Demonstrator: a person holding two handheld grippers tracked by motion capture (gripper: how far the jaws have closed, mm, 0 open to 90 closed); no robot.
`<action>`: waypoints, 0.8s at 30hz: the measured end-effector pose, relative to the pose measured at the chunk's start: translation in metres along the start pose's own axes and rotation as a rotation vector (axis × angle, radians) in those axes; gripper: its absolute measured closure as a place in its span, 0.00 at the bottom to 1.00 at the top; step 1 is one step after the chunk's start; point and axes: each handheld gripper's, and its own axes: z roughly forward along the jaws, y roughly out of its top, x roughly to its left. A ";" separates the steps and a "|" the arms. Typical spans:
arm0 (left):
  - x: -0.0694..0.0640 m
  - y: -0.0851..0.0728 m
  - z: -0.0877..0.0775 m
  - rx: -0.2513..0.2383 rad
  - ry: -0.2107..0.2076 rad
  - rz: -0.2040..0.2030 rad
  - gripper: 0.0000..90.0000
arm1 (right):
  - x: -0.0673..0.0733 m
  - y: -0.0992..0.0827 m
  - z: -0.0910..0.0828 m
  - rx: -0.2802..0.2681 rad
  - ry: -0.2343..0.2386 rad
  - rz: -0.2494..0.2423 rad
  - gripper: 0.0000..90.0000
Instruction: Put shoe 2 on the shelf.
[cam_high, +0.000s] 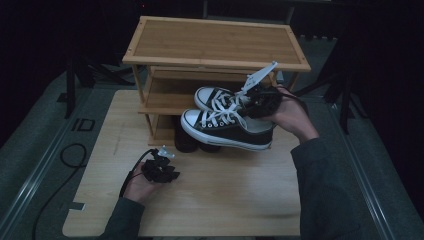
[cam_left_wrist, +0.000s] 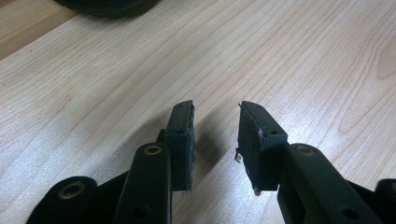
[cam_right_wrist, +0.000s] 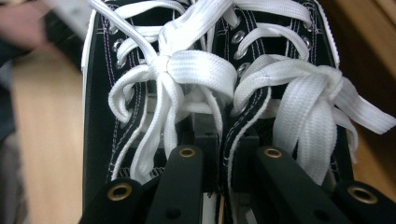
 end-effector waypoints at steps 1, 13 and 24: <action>0.000 0.000 0.000 0.002 0.000 0.004 0.74 | -0.001 0.001 0.002 -0.008 -0.016 0.018 0.95; 0.000 -0.001 0.000 0.006 -0.007 0.005 0.74 | -0.011 0.008 0.018 -0.078 -0.175 0.202 0.95; 0.000 -0.001 0.001 0.008 -0.011 0.003 0.74 | -0.007 0.012 0.030 -0.100 -0.268 0.263 0.95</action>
